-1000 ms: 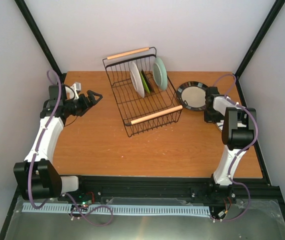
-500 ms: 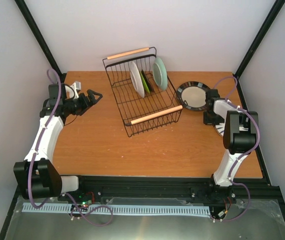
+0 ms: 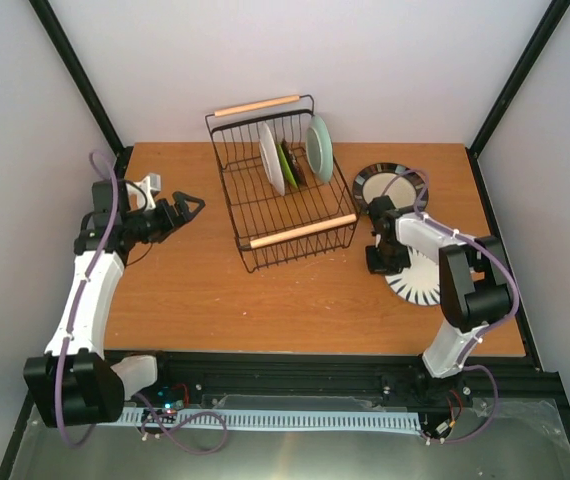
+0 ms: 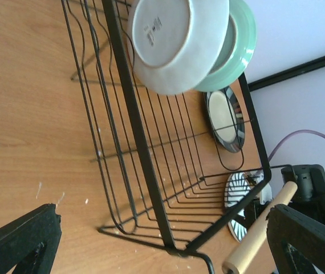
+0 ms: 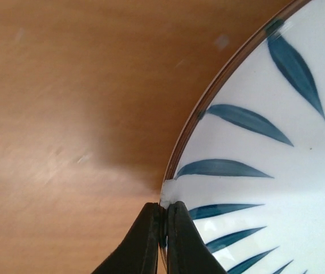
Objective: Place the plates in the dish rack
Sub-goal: Move the plate to the center of the board.
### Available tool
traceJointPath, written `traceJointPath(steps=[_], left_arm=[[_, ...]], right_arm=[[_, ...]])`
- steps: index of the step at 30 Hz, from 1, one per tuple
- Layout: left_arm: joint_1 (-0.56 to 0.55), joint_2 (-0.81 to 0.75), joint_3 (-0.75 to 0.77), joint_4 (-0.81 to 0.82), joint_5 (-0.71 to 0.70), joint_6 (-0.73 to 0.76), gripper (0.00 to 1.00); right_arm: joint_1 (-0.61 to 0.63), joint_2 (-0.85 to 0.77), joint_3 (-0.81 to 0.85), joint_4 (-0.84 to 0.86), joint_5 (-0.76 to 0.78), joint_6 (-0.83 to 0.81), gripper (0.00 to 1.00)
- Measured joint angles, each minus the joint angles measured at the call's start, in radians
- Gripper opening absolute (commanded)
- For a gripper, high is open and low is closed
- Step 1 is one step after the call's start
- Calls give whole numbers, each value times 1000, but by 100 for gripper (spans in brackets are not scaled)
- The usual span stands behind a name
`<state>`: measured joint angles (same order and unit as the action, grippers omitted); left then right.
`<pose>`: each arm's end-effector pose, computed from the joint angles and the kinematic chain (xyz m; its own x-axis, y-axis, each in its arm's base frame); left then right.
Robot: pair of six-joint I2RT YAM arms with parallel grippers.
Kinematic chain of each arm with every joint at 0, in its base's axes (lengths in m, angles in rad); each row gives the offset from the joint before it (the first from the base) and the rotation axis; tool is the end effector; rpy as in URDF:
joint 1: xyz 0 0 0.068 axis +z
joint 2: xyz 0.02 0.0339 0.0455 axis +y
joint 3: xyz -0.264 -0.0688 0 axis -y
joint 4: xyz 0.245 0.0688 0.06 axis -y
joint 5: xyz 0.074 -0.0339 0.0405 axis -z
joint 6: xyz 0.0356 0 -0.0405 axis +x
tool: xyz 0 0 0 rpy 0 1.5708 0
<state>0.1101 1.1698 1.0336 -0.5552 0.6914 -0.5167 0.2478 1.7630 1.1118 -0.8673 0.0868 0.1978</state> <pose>0.2470 0.0045 0.3181 -0.7504 -0.4658 -0.4689 0.0378 0.6780 -0.7340 0.2988 0.0724 0.1625 -0.9964 -0.0501 -0.0683 -0.0450 0.9962 -0.0746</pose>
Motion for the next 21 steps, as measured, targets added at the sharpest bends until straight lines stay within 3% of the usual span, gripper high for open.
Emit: traceJointPath(steps=[9,21], left_arm=[[-19,-97,-139,-14,36,-10,100],[-50,-166,-215,-3,50,-41,100]], right_arm=[[135,-189,-136,-43,-107,164,3],[140,-329,-295,-5,-129,288,3]])
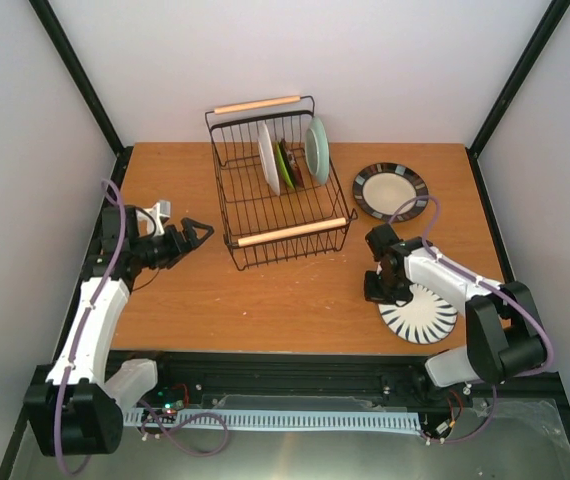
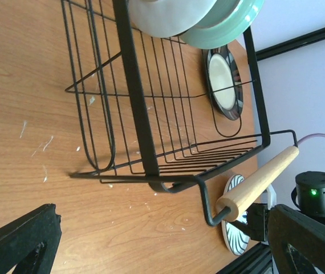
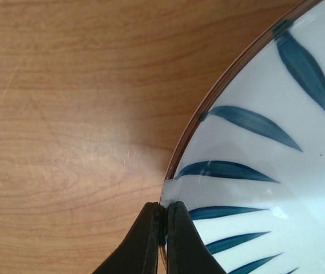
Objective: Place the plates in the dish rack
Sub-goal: Move the plate to the center of the board.
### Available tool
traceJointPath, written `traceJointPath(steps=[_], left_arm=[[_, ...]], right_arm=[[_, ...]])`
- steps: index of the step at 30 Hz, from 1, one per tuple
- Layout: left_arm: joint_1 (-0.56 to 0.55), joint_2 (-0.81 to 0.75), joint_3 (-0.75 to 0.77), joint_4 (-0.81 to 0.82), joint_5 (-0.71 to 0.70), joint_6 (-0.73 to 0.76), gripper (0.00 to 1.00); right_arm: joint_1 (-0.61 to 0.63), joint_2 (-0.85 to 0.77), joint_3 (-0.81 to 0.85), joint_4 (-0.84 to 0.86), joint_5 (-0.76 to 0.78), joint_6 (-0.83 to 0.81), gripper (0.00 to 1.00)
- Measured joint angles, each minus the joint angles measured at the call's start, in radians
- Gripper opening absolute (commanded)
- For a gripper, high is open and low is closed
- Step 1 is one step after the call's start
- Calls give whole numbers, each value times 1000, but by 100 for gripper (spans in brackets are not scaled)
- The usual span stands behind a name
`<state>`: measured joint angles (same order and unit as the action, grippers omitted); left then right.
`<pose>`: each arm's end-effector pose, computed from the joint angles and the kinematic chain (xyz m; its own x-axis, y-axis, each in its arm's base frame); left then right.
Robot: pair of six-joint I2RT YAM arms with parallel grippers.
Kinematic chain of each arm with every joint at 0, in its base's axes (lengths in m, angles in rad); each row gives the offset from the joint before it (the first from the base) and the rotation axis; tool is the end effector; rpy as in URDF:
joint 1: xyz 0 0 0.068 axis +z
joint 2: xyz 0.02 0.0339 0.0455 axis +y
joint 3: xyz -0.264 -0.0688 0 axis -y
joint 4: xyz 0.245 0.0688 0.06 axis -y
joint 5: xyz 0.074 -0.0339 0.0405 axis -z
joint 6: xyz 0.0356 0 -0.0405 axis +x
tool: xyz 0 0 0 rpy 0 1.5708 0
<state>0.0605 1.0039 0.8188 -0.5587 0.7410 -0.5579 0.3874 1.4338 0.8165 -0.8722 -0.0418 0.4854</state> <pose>0.2050 -0.0117 0.2822 -0.8123 -0.4405 -0.3823 0.0250 0.6286 -0.7773 0.2099 0.0873 0.1729 -0.9938 0.0980 -0.0524 0.0939 0.9928 0.0747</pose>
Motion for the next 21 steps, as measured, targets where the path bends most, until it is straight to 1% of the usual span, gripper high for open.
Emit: traceJointPath(steps=[4,7,11,15,20,21], left_arm=[[-1,-71,-24,-50,-43,-3,99],[-1,-203,-63,-93,-60,-34,98],[-4,-370,-112,-145,-45,-88,95],[-23,-426,-117,-231,-38,-103,95],[-33,-485,-117,-334,-38,-114,96],[-34,-496,-117,-350,-37,-114,98]], right_arm=[[5,-26,-29,6,-32,2,3],[35,-29,-34,6,-55,3,3],[78,-50,-36,16,-92,8,3],[108,-65,-46,41,-120,8,3],[180,-63,-47,71,-151,5,3],[196,-62,-47,80,-158,5,3]])
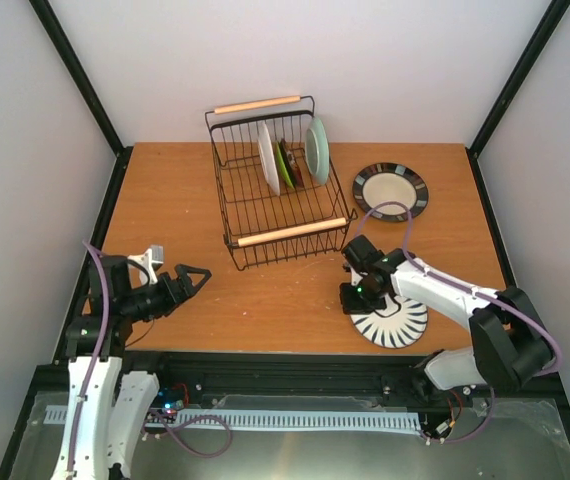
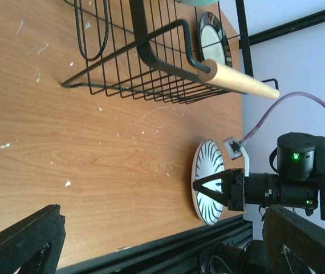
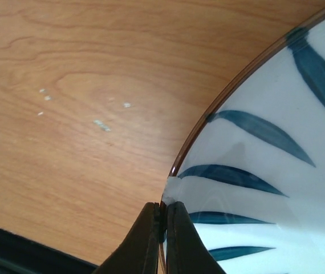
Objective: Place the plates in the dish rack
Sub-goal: Move the plate to the center of the board, then move the dish rack to the center of the board.
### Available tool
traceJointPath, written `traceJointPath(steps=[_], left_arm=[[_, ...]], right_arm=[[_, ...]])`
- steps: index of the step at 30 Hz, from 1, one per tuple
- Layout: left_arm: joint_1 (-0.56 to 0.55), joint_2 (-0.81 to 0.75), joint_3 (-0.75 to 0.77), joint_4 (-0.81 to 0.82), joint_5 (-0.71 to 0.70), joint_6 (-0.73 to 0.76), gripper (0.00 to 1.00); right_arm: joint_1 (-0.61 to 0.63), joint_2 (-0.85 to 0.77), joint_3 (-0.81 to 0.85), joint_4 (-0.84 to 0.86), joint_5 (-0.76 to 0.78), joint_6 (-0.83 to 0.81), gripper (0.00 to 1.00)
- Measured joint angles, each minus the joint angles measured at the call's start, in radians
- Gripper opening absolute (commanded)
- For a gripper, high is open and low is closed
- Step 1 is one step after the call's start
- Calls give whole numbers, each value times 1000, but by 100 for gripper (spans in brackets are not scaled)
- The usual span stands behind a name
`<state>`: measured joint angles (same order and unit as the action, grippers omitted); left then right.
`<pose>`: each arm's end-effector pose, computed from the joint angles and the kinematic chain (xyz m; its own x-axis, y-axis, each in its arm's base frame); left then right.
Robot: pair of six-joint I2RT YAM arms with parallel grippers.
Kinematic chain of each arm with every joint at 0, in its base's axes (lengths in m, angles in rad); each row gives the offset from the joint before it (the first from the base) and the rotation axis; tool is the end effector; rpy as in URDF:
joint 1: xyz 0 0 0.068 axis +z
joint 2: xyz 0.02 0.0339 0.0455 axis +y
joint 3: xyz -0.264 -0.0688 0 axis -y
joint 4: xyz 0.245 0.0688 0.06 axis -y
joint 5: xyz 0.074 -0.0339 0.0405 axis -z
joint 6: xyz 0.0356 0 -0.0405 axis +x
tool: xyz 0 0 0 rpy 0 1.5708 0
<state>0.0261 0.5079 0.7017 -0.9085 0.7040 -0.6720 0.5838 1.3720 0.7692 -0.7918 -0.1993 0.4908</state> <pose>0.0951 -0.0206 0.2817 -0.8046 -0.4957 -0.3270 -0.0410 0.5957 -0.8022 0.1820 0.1287 0.1756 -0.9928 -0.1021 -0.0627 -0.1149 0.9602 0.2545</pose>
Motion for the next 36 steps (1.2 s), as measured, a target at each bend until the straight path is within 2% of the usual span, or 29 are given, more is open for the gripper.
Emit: traceJointPath(steps=[7,14,16,24,29,36], left_arm=[[0,-19,0,-67,3,-7,100],[0,80,6,-67,-11,10,100],[0,106,7,-51,-18,10,100],[0,136,-47,47,-19,9,100],[0,164,-51,68,-20,10,100],[0,214,-50,111,-24,15,100]], right_arm=[[115,44,8,68,-28,1,3],[181,118,69,140,-68,15,3],[192,137,85,163,-80,23,6],[203,152,88,190,-89,38,28],[206,68,83,161,-46,55,39],[205,-158,81,90,43,79,42]])
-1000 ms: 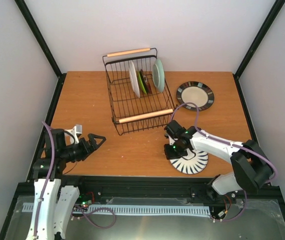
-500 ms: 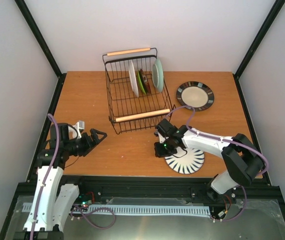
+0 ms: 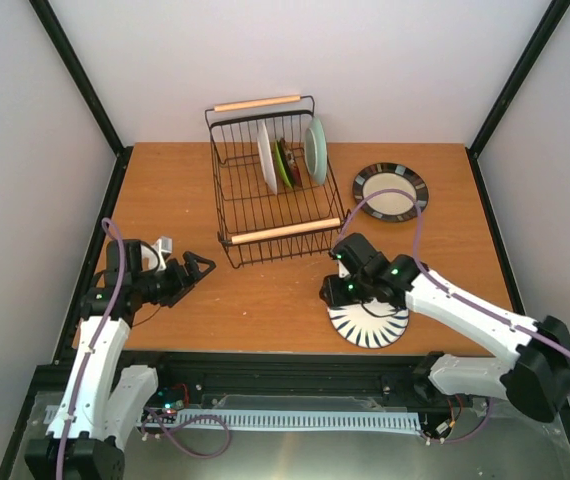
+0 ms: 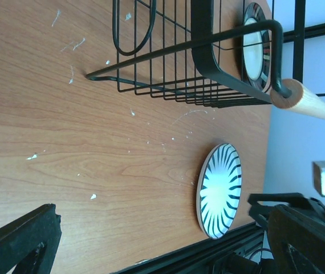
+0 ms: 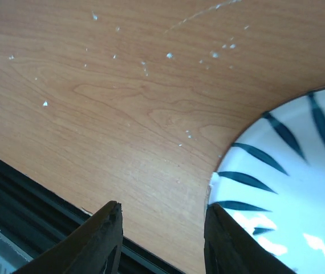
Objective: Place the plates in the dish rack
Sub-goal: Move the dish rack to the center of the board.
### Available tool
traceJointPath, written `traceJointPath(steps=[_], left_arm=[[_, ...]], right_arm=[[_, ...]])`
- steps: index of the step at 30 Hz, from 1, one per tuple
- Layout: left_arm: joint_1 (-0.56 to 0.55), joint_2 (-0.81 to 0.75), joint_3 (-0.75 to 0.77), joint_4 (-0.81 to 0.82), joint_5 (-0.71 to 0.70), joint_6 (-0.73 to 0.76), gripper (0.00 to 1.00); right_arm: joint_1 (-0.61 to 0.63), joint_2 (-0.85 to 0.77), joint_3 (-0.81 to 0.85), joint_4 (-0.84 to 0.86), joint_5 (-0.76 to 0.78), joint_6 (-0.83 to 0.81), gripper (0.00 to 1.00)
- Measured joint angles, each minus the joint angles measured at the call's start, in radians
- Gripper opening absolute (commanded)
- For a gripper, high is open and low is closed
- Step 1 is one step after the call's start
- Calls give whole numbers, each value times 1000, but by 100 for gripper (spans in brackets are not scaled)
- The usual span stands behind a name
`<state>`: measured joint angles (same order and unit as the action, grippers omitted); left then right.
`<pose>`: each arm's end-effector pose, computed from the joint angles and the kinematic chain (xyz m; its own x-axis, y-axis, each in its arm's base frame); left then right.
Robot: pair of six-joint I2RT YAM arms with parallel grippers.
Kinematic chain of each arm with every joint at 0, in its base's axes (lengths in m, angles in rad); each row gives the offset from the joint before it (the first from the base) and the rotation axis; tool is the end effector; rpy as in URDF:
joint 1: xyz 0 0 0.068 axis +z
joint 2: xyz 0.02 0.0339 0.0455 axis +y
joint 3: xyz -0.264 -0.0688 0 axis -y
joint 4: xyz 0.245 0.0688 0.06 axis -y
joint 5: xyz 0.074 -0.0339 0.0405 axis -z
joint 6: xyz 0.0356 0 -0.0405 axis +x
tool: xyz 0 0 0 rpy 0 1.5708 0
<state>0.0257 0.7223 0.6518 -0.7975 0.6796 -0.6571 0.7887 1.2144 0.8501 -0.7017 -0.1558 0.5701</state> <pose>0.1368 -0.0189 0.2530 -0.8398 -0.4969 -0.2188 -0.1602 0.6119 -0.7745 0.1589 0.1678 0.2341 -0.9261 -0.1757 -0.3338 -0.3016 0.8764 0.3754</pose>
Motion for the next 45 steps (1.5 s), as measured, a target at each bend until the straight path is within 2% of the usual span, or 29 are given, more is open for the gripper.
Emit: traceJointPath(steps=[6,10,14,17,22,40,42,45], left_arm=[[0,72,14,44,-21,2,100],[0,98,53,66,-42,2,100],[0,101,97,80,-63,2,100],[0,106,127,84,-71,2,100],[0,113,148,87,-87,2,100],[0,113,148,87,-105,10,100],[0,118,148,86,-107,14,100],[0,121,148,86,-109,18,100]], right_arm=[[-39,-107,114,-143,103,14,47],[-159,-131,298,-213,203,10,42],[-319,-78,407,-237,228,1,41],[-378,16,437,-240,208,11,41],[-396,146,433,-220,98,61,43],[-420,219,435,-79,-65,133,43],[-420,240,442,-64,-72,135,40],[-420,270,453,-46,-81,135,24]])
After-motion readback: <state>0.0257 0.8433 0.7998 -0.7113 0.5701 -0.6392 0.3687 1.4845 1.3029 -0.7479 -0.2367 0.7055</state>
